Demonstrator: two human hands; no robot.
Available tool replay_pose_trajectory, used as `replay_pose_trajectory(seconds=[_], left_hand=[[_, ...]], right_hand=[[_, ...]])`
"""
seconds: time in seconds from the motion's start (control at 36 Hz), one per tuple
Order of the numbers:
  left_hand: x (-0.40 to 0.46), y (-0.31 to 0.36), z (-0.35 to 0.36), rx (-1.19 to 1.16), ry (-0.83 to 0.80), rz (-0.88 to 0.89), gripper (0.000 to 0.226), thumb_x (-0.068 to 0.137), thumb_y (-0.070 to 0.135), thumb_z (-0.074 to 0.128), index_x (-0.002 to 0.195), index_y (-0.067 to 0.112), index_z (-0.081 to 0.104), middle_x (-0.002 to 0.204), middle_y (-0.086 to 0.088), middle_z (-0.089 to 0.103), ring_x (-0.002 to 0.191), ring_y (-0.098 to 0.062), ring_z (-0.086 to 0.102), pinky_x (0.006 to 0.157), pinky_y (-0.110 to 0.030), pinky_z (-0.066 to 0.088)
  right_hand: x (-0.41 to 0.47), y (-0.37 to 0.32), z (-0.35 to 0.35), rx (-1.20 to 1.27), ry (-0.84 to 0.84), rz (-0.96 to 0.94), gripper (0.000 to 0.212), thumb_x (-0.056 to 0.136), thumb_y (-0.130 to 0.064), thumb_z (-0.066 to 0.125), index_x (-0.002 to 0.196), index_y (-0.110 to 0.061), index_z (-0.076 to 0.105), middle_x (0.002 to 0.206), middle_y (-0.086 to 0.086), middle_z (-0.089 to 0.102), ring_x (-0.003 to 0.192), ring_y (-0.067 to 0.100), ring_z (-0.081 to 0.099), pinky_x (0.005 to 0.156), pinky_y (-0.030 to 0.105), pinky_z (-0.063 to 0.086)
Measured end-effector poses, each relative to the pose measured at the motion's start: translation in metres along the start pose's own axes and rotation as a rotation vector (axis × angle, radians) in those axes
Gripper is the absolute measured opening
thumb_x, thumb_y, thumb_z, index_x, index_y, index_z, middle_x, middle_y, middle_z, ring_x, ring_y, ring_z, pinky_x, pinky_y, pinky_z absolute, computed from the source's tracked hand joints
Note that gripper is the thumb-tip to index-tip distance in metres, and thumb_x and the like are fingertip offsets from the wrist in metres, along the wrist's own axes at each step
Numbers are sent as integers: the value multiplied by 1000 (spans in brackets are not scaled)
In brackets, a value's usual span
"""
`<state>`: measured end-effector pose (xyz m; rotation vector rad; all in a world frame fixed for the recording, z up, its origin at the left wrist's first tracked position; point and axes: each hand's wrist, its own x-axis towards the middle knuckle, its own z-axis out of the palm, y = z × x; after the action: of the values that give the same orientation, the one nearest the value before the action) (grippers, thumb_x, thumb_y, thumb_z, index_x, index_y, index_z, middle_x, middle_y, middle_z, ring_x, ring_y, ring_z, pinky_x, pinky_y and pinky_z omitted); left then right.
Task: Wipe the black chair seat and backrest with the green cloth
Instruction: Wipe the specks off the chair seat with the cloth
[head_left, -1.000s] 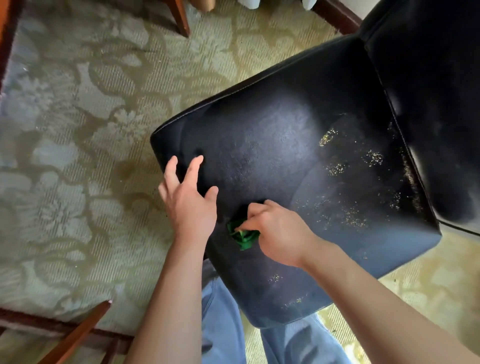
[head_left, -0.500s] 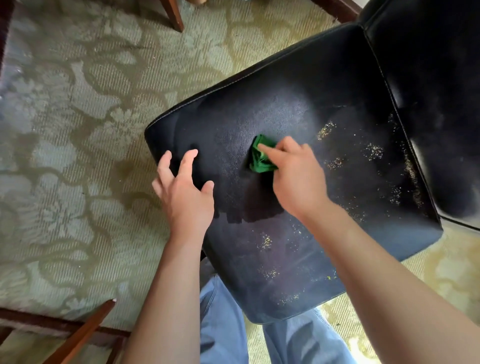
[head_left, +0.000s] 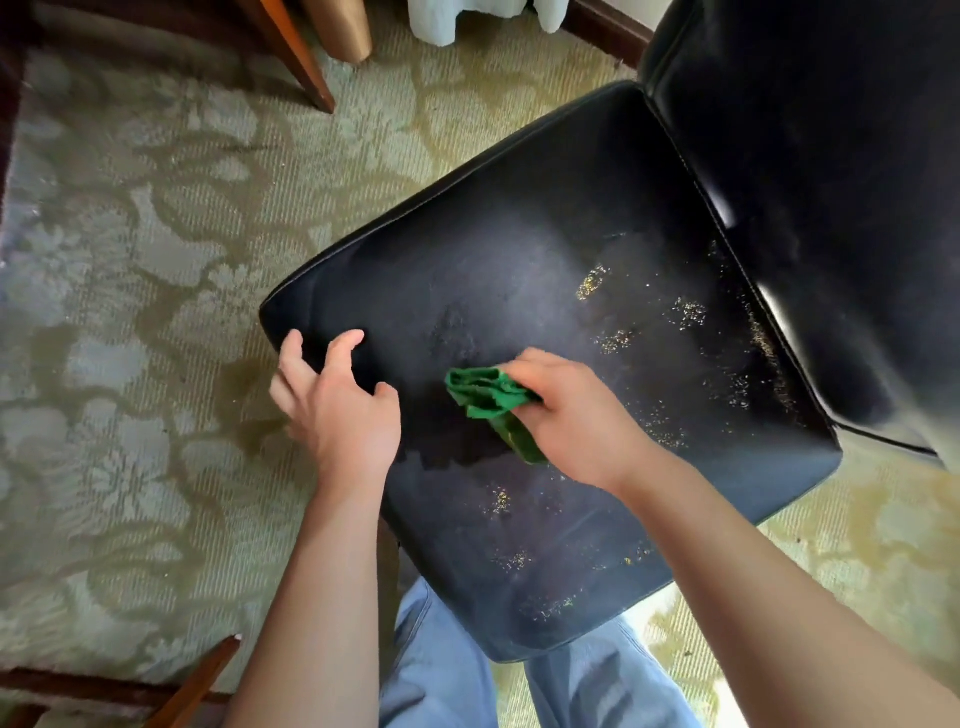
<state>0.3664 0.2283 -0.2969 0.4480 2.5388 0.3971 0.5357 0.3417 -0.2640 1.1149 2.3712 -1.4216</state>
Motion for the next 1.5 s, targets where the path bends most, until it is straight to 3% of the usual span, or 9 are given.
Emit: replay_pose_trajectory(seconds=[0.11,0.22,0.39,0.47,0.69,1.0,1.22,1.31,1.5], left_hand=[[-2,28,4,74,3,153,55,84,15,71,133,36,59,162,2,20,148,-29,17,108,-57,32],[-1,56,14,106,-48,264,53,85,19,74,133,37,60,161,3,25,149,-27,17,110,-58,31],[-7,87,39,182,-113,369,54,86,26,75,135,40,57,160,4,27,149,-26,17,114,-59,24],[-8,94,48,242,-122,375,55,87,30,74,137,42,54,161,4,25,150,-29,15,114,-65,21],[-4,93,51,320,-88,385,58,84,33,77,136,44,56,159,5,27,146,-29,20,107,-64,27],[2,92,50,330,-65,390,57,77,37,81,129,46,60,153,8,33,138,-29,28,97,-59,33],[4,89,46,349,-83,418,54,83,36,77,132,48,58,155,8,30,139,-28,26,100,-59,31],[3,89,46,342,-93,424,54,85,33,74,134,48,56,157,8,28,140,-28,24,101,-57,29],[2,85,46,283,-93,425,57,87,20,72,138,40,56,158,8,32,143,-28,24,104,-57,29]], right_hand=[[8,13,-41,97,318,51,51,84,3,51,123,-27,61,104,-6,62,102,15,59,93,33,48],[14,29,-74,49,541,113,55,83,8,47,126,-24,61,105,-1,58,95,11,57,85,12,41],[28,47,-92,-51,696,177,61,81,10,45,128,-25,61,106,-8,50,98,22,53,84,27,45],[34,57,-90,-118,694,229,60,84,9,45,130,-27,60,110,-5,51,101,21,46,82,21,37],[58,66,-71,-184,486,269,59,87,-1,47,136,-34,52,114,-9,49,106,21,37,77,41,52],[14,58,-39,-282,159,166,43,85,-16,53,120,-39,64,102,-9,51,100,21,40,62,29,37],[-27,53,-9,-274,-73,67,35,86,-20,52,112,-39,67,93,-11,49,92,18,40,62,32,45],[-21,53,-27,-148,-8,62,41,84,-17,51,115,-39,66,95,-9,51,94,20,45,74,37,50],[5,75,-90,-26,504,194,45,79,-10,48,117,-24,68,94,-9,50,96,25,52,84,41,46]])
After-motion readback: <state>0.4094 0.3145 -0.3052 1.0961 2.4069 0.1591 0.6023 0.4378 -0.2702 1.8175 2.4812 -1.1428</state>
